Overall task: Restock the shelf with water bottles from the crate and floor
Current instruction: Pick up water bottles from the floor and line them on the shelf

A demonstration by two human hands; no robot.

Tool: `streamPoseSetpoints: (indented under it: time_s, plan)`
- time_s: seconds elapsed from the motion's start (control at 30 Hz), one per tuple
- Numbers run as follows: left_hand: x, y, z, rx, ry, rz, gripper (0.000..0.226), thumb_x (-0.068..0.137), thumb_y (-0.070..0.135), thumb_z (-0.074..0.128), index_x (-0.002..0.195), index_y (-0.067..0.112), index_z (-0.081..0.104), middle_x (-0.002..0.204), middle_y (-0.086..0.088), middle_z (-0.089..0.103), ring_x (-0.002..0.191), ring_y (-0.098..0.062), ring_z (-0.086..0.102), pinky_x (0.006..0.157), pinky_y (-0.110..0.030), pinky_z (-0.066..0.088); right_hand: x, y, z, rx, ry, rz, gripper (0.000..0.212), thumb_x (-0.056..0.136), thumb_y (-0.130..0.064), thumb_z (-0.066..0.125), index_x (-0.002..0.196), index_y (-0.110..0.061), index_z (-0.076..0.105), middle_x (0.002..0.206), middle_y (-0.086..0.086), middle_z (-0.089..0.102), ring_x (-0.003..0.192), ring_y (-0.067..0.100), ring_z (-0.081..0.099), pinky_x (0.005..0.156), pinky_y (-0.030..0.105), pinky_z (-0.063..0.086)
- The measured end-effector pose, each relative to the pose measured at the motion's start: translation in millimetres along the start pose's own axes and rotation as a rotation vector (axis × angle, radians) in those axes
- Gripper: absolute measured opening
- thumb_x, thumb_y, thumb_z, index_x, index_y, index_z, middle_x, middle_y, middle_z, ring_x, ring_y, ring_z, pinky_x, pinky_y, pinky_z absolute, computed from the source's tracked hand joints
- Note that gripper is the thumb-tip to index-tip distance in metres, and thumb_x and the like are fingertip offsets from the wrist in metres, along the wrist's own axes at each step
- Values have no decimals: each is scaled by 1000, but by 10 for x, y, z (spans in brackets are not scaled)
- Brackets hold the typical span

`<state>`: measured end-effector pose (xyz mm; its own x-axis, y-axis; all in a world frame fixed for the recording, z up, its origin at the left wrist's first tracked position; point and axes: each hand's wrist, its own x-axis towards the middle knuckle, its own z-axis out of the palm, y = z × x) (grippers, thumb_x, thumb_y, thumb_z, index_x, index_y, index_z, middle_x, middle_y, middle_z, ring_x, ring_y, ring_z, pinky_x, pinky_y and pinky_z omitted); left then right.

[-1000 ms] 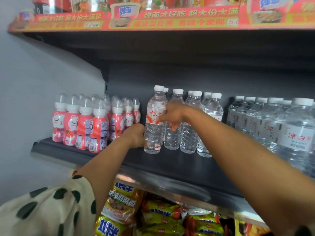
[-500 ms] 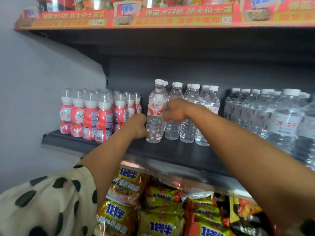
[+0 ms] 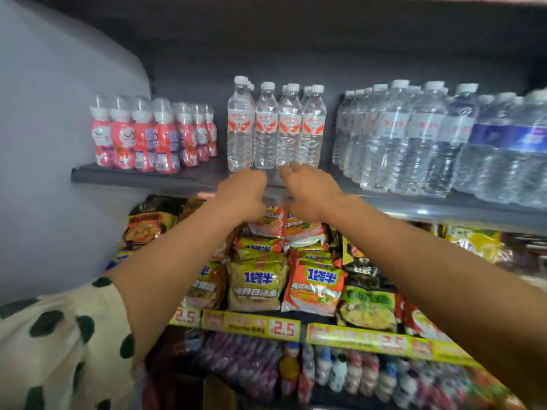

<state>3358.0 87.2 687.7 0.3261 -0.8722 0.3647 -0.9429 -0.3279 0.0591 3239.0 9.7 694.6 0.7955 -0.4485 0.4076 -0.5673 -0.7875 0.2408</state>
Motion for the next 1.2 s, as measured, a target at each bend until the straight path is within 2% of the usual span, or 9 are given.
streamPoseSetpoints:
  time_s: [0.27, 0.4, 0.57, 0.67, 0.8, 0.9, 1.0, 1.1, 1.2]
  plan:
    - [-541, 366, 752, 48, -116, 25, 40, 79, 12, 68, 117, 14, 55, 119, -11, 61, 113, -31, 59, 84, -40, 51, -936, 47, 696, 12, -79, 8, 52, 84, -25, 57, 129, -6, 40, 129, 15, 47, 122, 33, 45, 96, 41, 40]
    - [-699, 617, 1328, -28, -192, 62, 31, 79, 7, 63, 109, 9, 56, 114, -15, 61, 110, -35, 58, 78, -41, 49, -1274, 107, 1225, 53, -162, 30, 55, 82, -22, 60, 130, -7, 39, 127, 13, 48, 118, 33, 46, 90, 40, 41]
    - [-1016, 903, 2317, -110, -362, 23, 33, 81, 17, 66, 112, 10, 56, 112, -13, 61, 107, -34, 58, 76, -40, 50, -1853, 117, 2155, 171, -303, -11, 49, 79, -15, 60, 124, -2, 46, 116, 19, 52, 106, 38, 50, 78, 43, 40]
    - [-1334, 1017, 2984, -194, -440, -14, 37, 81, 14, 65, 116, 9, 57, 115, -15, 60, 109, -36, 57, 81, -42, 50, -2295, 38, 2798, 278, -362, 2, 50, 65, -8, 72, 110, 3, 57, 99, 25, 58, 87, 42, 58, 64, 42, 43]
    - [-1881, 1052, 4012, -281, -561, -66, 43, 74, 17, 64, 116, 18, 57, 114, -9, 60, 104, -33, 61, 81, -41, 54, -2881, -195, 3655, 347, -514, -24, 55, 41, -5, 81, 92, 3, 62, 82, 21, 60, 69, 38, 60, 51, 33, 42]
    - [-2323, 1077, 4750, -321, -681, -172, 37, 81, 17, 62, 117, 11, 57, 116, -12, 60, 107, -32, 59, 87, -40, 50, -3292, -423, 4364, 413, -603, -5, 59, 31, -4, 81, 87, 3, 64, 77, 21, 62, 65, 38, 62, 50, 32, 47]
    - [-2758, 1089, 5475, -368, -802, -229, 24, 87, 11, 57, 111, 5, 58, 116, -13, 60, 110, -30, 57, 90, -39, 46, -3672, -641, 5102, 521, -727, 34, 54, 51, 2, 75, 103, 7, 61, 91, 26, 61, 79, 44, 61, 61, 40, 47]
    - [-3160, 1062, 6266, -368, -894, -249, 40, 89, 14, 58, 128, 10, 51, 128, -10, 55, 118, -28, 53, 97, -35, 44, -4070, -821, 5939, 459, -814, 34, 59, 82, -10, 59, 138, -3, 39, 131, 18, 48, 118, 37, 47, 91, 41, 40]
    - [-3405, 1026, 7017, -281, -933, -248, 49, 89, 18, 60, 135, 13, 44, 137, -9, 50, 126, -27, 48, 102, -35, 38, -4386, -941, 6748, 390, -926, 82, 63, 88, -19, 54, 144, -9, 28, 141, 14, 39, 127, 32, 41, 98, 37, 37]
